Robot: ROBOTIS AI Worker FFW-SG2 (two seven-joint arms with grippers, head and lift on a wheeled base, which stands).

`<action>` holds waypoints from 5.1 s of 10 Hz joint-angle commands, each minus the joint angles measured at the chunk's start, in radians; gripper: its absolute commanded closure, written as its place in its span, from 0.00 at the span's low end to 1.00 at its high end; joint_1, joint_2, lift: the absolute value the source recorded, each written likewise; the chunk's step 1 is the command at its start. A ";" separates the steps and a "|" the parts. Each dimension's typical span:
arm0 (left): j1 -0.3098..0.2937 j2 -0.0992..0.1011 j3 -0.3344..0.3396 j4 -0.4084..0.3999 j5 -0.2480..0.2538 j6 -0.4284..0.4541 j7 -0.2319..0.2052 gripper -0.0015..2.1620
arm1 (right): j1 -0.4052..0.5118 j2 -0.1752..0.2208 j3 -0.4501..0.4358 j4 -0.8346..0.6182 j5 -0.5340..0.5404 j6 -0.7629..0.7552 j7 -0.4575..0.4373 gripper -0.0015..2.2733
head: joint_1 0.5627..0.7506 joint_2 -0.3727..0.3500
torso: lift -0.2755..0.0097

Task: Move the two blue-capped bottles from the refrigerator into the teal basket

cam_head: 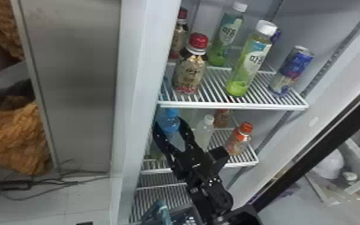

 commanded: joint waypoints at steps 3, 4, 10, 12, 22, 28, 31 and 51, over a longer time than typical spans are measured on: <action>0.001 0.000 0.000 0.000 0.000 -0.001 -0.002 0.51 | 0.076 -0.001 -0.031 -0.107 -0.005 -0.007 0.002 0.28 | 0.70 0.03 | 0.43; 0.003 0.000 0.002 0.000 0.000 -0.001 -0.002 0.51 | 0.108 -0.002 -0.046 -0.149 -0.008 -0.004 0.012 0.28 | 0.70 0.03 | 0.43; 0.003 0.002 0.003 0.000 0.000 -0.001 -0.002 0.51 | 0.300 -0.018 -0.108 -0.384 -0.010 0.111 0.074 0.28 | 0.70 0.03 | 0.43; 0.006 0.000 0.003 0.000 0.000 -0.001 -0.002 0.51 | 0.368 -0.018 -0.135 -0.456 -0.010 0.160 0.091 0.28 | 0.70 0.03 | 0.43; 0.010 0.000 0.008 0.000 -0.001 -0.001 -0.002 0.51 | 0.643 0.004 -0.284 -0.772 -0.015 0.388 0.206 0.28 | 0.70 0.03 | 0.43; 0.015 0.000 0.009 0.000 -0.003 -0.003 -0.002 0.51 | 0.687 -0.015 -0.322 -0.826 -0.021 0.518 0.285 0.28 | 0.70 0.03 | 0.43; 0.020 0.000 0.012 0.000 -0.003 -0.008 -0.002 0.51 | 0.687 -0.021 -0.327 -0.824 -0.024 0.570 0.308 0.28 | 0.70 0.03 | 0.43; 0.020 -0.006 0.017 0.000 0.003 -0.013 -0.002 0.51 | 0.339 0.024 -0.252 -0.357 -0.008 0.236 0.299 0.21 | 0.70 0.03 | 0.43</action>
